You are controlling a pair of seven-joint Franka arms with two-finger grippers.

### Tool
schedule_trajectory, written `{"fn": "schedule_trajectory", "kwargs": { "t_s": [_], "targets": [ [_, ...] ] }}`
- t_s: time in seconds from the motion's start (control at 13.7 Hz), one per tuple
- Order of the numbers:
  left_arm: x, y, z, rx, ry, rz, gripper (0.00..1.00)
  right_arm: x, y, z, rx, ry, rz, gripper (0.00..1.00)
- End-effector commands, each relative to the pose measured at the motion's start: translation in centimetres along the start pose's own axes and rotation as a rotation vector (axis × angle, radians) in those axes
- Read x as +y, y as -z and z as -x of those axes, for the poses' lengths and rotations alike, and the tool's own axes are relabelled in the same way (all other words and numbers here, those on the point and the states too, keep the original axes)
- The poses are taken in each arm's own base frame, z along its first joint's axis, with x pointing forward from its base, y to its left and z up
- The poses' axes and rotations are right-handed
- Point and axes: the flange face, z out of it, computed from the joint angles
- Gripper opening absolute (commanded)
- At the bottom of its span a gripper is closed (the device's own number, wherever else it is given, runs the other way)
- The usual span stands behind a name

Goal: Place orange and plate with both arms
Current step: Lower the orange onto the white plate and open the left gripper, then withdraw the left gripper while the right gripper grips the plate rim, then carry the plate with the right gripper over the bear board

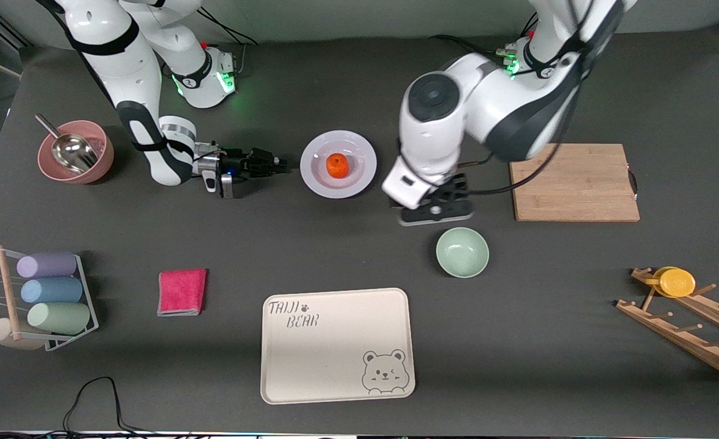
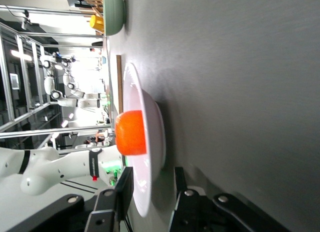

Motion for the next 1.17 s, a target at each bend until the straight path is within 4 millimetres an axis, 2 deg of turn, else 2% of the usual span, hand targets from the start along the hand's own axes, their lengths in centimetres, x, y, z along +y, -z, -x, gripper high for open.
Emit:
{"fn": "schedule_trajectory", "kwargs": {
  "t_s": [0.0, 0.15, 0.29, 0.36, 0.51, 0.66, 0.73, 0.8, 0.88, 0.95, 1.09],
  "targets": [
    [-6.9, 4.3, -1.3, -0.038, 0.0, 0.001, 1.0, -0.1, -2.4, -0.1, 0.029, 0.015, 0.001, 0.4],
    [-12.6, 6.5, -2.6, -0.063, -0.088, -0.027, 1.0, -0.5, -3.7, -0.2, 0.04, 0.015, 0.01, 0.4],
    [-18.7, 8.7, -4.0, -0.079, -0.057, 0.006, 1.0, -0.9, -4.9, -0.1, 0.046, 0.014, 0.019, 0.4],
    [-22.3, 9.1, -5.1, -0.083, -0.032, 0.022, 1.0, -1.1, -5.5, -0.1, 0.052, 0.012, 0.013, 0.4],
    [-28.4, 10.3, -6.3, -0.063, -0.121, 0.023, 1.0, -1.4, -6.3, 0.1, 0.055, 0.01, 0.012, 0.4],
    [-33.4, 10.9, -6.9, -0.055, -0.06, 0.06, 0.99, -1.5, -6.3, -0.1, 0.058, 0.015, 0.01, 0.39],
    [-35.5, 11.2, -7.0, -0.047, -0.032, 0.059, 1.0, -1.5, -6.3, -0.1, 0.058, 0.015, 0.01, 0.3],
    [-36.4, 11.3, -7.1, -0.046, -0.051, 0.058, 1.0, -1.6, -6.3, -0.2, 0.058, 0.018, 0.01, 0.14],
    [-37.5, 11.7, -7.0, -0.033, -0.08, 0.054, 1.0, -1.6, -6.3, -0.2, 0.058, 0.018, 0.01, 0.04],
    [-38.4, 11.9, -6.9, -0.03, -0.085, 0.05, 1.0, -1.7, -6.3, -0.2, 0.059, 0.03, 0.008, 0.0],
    [-38.6, 12.2, -6.4, -0.034, -0.08, 0.045, 1.0, -2.0, -6.3, -0.4, 0.063, 0.041, -0.004, 0.0]
  ]
}}
